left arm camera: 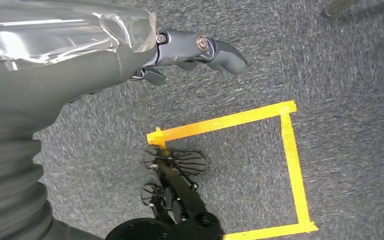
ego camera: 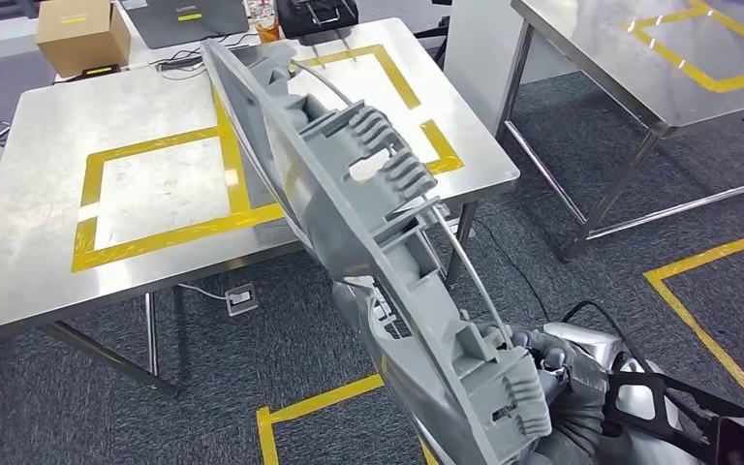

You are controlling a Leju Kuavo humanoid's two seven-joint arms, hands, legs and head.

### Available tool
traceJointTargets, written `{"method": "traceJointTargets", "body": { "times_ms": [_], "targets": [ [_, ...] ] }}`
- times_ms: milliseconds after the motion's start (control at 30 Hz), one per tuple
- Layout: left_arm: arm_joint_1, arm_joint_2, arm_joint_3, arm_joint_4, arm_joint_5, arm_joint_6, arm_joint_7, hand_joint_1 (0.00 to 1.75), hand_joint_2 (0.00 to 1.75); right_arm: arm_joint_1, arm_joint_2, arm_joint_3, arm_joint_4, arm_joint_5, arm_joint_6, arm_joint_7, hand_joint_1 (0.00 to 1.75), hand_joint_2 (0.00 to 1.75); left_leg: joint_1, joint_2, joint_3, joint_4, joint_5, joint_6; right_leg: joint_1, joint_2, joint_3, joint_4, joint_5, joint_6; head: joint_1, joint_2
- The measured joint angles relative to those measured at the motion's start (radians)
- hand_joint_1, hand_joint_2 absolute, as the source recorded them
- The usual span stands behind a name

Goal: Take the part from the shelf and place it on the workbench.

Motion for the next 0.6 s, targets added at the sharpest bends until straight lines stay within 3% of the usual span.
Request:
{"method": "traceJointTargets", "body": {
  "times_ms": [67,100,167,233,300,367,400,467,533,600],
  "targets": [
    [0.000,-0.001,0.000,0.000,0.001,0.000,0.000,0.00,1.75,0.000,0.000,0.000,0.000,-0.003,0.000,0.003,1.75,1.75,0.002,0.011,-0.049,0.082,-0.018,-0.001,0.005,-0.022,0.002,0.000,-0.004,-0.003,0.000,0.000],
    [0.000,-0.001,0.000,0.000,0.002,0.000,0.001,0.00,1.75,0.001,-0.001,0.000,0.000,-0.005,0.000,0.004,1.75,1.75,0.002,0.013,-0.051,0.080,-0.007,0.000,0.006,-0.030,0.003,0.000,-0.006,-0.004,0.000,0.000],
    [0.000,-0.001,0.000,0.000,0.005,0.000,0.002,0.00,1.75,0.000,-0.001,0.001,0.000,-0.007,0.000,0.004,1.75,1.75,0.000,0.024,-0.005,-0.013,0.046,0.006,0.009,-0.047,0.009,0.000,-0.010,-0.002,0.000,0.000],
    [-0.001,0.000,0.000,0.000,0.009,0.001,0.003,0.00,1.75,0.000,-0.001,0.001,-0.001,-0.008,0.000,0.004,1.75,1.75,-0.010,0.069,0.066,-0.146,0.094,0.021,0.015,-0.066,0.017,0.000,-0.017,0.002,0.000,0.000],
    [-0.003,0.000,0.000,0.000,0.012,0.001,0.004,0.00,1.75,-0.001,-0.002,0.000,-0.001,-0.009,-0.001,0.004,1.75,1.75,-0.021,0.092,0.096,-0.207,0.105,0.033,0.019,-0.086,0.022,-0.001,-0.023,0.010,0.001,0.000],
    [-0.002,0.001,0.000,-0.001,0.015,0.001,0.005,0.00,1.75,-0.003,-0.002,0.001,-0.001,-0.009,-0.001,0.004,1.75,1.75,-0.022,0.069,0.099,-0.215,0.107,0.041,0.020,-0.103,0.027,-0.005,-0.028,0.020,0.000,0.000],
    [0.000,0.001,0.000,-0.002,0.017,0.000,0.005,0.00,1.75,-0.004,-0.002,0.001,-0.001,-0.009,-0.001,0.005,1.75,1.75,-0.020,0.055,0.105,-0.223,0.111,0.046,0.019,-0.096,0.028,-0.002,-0.032,0.024,0.001,0.000],
    [-0.003,0.000,0.000,-0.003,0.018,-0.001,0.004,0.00,1.75,-0.006,-0.003,0.000,-0.002,-0.010,-0.001,0.004,1.75,1.75,-0.012,0.030,0.121,-0.240,0.123,0.056,0.016,-0.044,0.005,0.054,-0.061,0.023,0.004,0.000],
    [-0.009,-0.002,0.000,-0.003,0.019,-0.003,0.004,0.00,1.75,-0.007,-0.006,0.000,-0.002,-0.011,-0.001,0.004,1.75,1.75,-0.009,0.003,0.122,-0.243,0.126,0.060,0.013,0.006,-0.062,0.185,-0.112,0.018,0.008,0.000],
    [-0.010,-0.004,0.000,-0.002,0.024,-0.006,0.007,0.00,1.75,-0.006,-0.008,0.000,-0.002,-0.012,-0.002,0.004,1.75,1.75,-0.008,-0.030,0.122,-0.242,0.125,0.060,0.010,0.017,-0.118,0.276,-0.133,0.025,0.010,0.000]
  ]
}}
